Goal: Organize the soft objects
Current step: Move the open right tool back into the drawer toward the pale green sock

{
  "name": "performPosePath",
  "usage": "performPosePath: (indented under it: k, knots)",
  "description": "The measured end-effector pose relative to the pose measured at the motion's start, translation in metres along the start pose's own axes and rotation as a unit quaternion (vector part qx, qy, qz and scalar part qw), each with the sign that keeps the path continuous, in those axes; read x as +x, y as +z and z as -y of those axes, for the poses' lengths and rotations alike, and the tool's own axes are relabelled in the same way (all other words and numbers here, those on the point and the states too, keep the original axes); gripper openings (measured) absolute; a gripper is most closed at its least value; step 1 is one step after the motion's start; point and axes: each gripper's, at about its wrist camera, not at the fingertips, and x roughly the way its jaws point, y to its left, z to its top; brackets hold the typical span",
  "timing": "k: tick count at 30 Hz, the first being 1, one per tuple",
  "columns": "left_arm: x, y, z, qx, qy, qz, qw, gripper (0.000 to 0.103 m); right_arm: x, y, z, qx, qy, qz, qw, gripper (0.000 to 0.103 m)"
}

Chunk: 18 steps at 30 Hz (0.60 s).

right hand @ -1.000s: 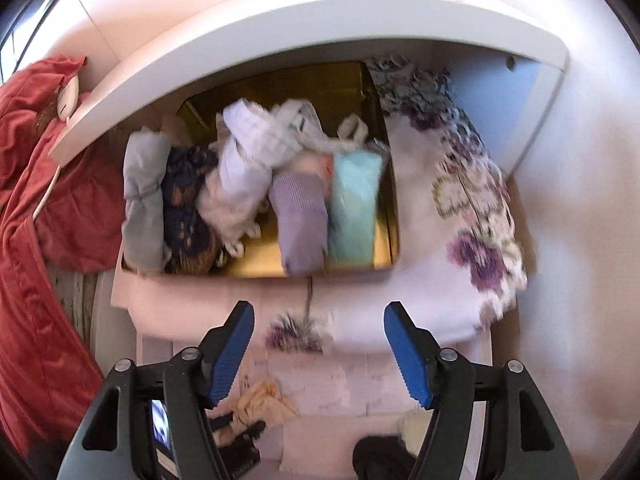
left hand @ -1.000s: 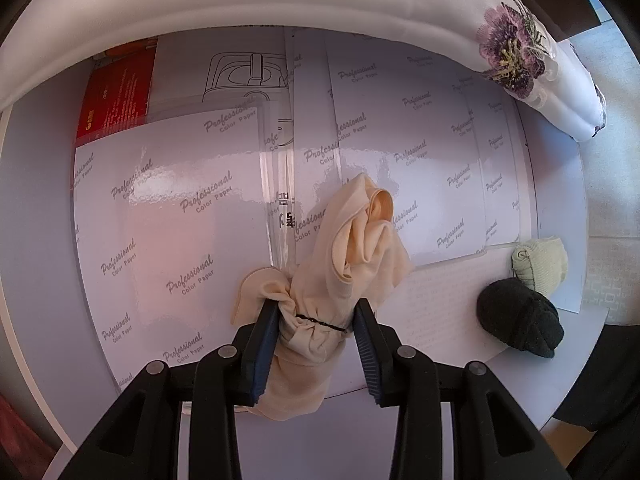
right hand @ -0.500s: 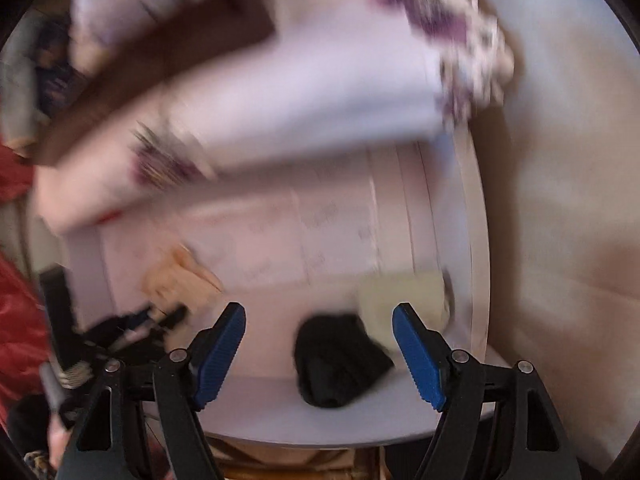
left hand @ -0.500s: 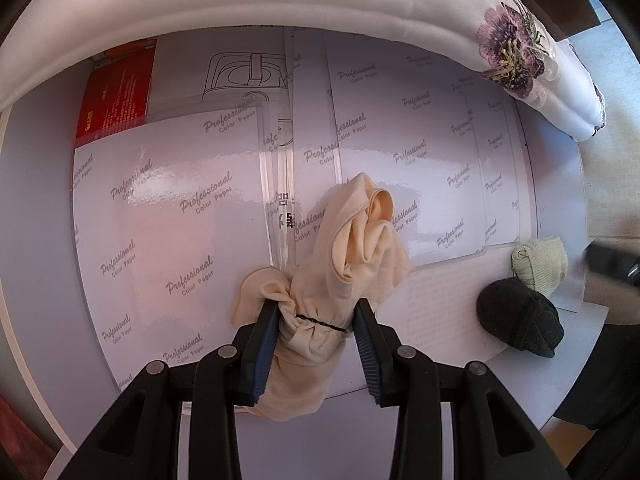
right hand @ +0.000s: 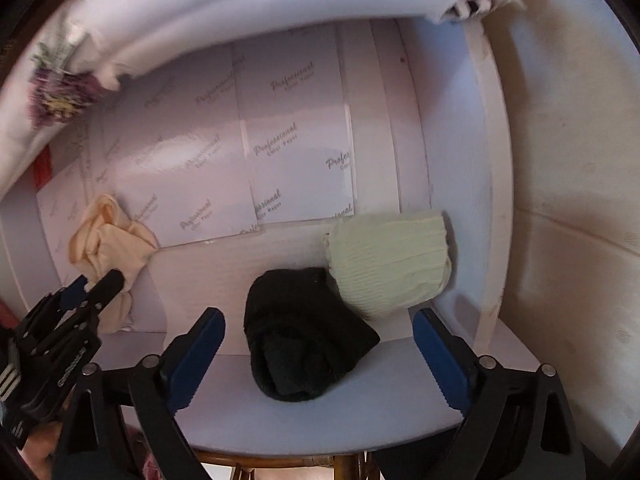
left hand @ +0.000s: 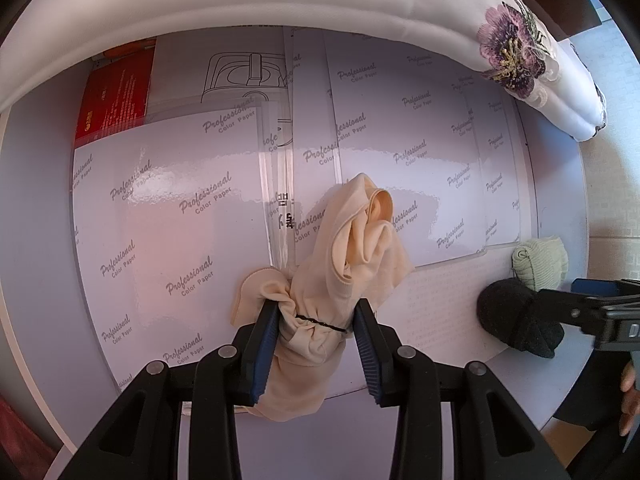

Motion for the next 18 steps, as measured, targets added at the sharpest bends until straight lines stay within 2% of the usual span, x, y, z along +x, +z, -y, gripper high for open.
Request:
performPosePath:
  k: [5, 8, 10, 11, 12, 14, 16, 18]
  knots:
    - [0.0, 0.0, 0.0, 0.001, 0.0, 0.0, 1.0, 0.038, 0.021, 0.005, 0.001, 0.009, -0.007, -0.017, 1.0, 0.102]
    - [0.0, 0.0, 0.0, 0.0, 0.0, -0.001, 1.0, 0.038, 0.03, 0.008, 0.001, 0.017, 0.023, -0.017, 0.999, 0.103]
    - [0.0, 0.0, 0.0, 0.001, 0.0, 0.0, 1.0, 0.038, 0.019, 0.009, -0.002, 0.016, 0.098, 0.009, 0.995, 0.103]
    - [0.0, 0.0, 0.0, 0.0, -0.001, 0.0, 1.0, 0.038, 0.01, 0.009, -0.004, 0.014, 0.15, 0.02, 0.988, 0.103]
    - [0.0, 0.0, 0.0, 0.0, -0.002, -0.001, 1.0, 0.039, -0.001, 0.009, -0.007, 0.009, 0.182, 0.032, 0.983, 0.103]
    - [0.0, 0.0, -0.001, 0.001, -0.002, 0.0, 1.0, 0.039, -0.02, 0.007, -0.008, 0.003, 0.206, 0.066, 0.976, 0.103]
    - [0.0, 0.0, -0.001, 0.0, -0.003, 0.0, 1.0, 0.039, -0.026, 0.006, -0.005, 0.005, 0.195, 0.079, 0.978, 0.103]
    - [0.0, 0.0, -0.002, 0.001, -0.003, -0.001, 1.0, 0.039, -0.026, 0.006, 0.001, 0.015, 0.163, 0.087, 0.983, 0.103]
